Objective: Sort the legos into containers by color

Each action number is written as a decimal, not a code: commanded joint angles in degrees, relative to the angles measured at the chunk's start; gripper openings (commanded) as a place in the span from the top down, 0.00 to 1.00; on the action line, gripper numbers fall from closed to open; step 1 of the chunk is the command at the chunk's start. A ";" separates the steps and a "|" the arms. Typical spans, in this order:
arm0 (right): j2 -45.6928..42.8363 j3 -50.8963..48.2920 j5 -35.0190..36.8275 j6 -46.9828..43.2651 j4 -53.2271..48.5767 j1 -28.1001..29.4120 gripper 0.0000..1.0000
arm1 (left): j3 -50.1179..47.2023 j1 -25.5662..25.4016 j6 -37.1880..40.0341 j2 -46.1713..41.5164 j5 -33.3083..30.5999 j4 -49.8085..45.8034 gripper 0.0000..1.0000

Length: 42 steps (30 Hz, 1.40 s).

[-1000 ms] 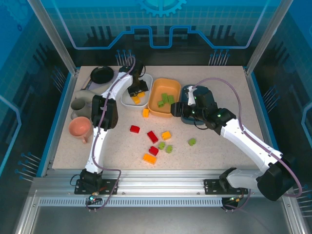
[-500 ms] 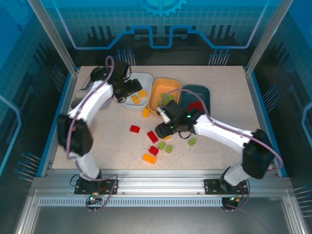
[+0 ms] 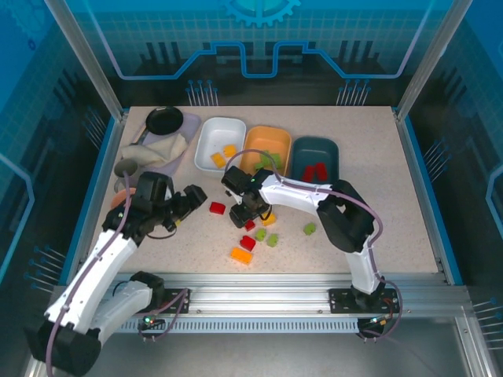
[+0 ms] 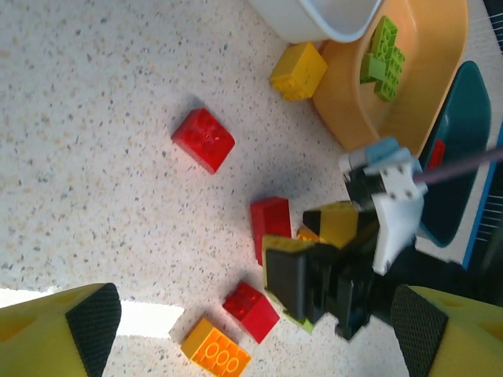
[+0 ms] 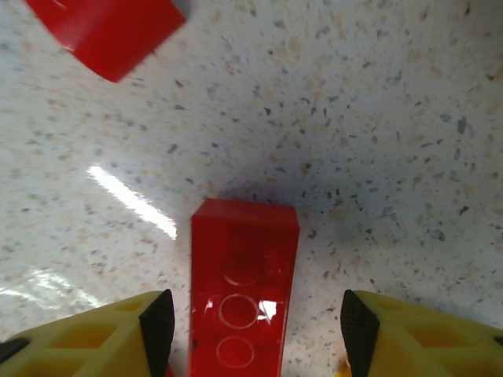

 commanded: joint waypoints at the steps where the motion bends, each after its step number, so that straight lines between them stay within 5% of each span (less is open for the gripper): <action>1: 2.65 2.15 0.85 0.50 -3.41 0.80 0.42 | -2.95 -0.37 -2.90 -3.52 2.68 -0.71 0.07; 10: 5.78 3.93 2.96 2.15 -3.42 1.45 0.69 | -4.20 -0.85 -2.24 -4.60 3.63 -0.46 0.08; 16: -4.82 3.10 8.32 2.82 -3.99 -1.17 0.74 | -1.29 -4.50 -0.30 0.42 5.75 6.59 0.09; 19: -12.48 -0.04 9.16 4.71 -3.48 -7.18 0.74 | 3.26 -8.82 1.57 6.80 4.75 8.98 0.09; 24: -17.66 -6.22 -0.05 8.49 1.97 -23.97 0.73 | 9.48 -13.77 1.90 16.74 3.46 14.24 0.09; 30: -6.61 3.77 -8.70 11.37 2.25 -36.42 0.73 | 17.56 -16.03 2.88 26.71 1.47 13.16 0.12; 42: 15.13 26.44 -12.97 16.33 -4.97 -42.23 0.65 | 22.34 -16.54 3.45 33.39 -8.20 3.75 0.18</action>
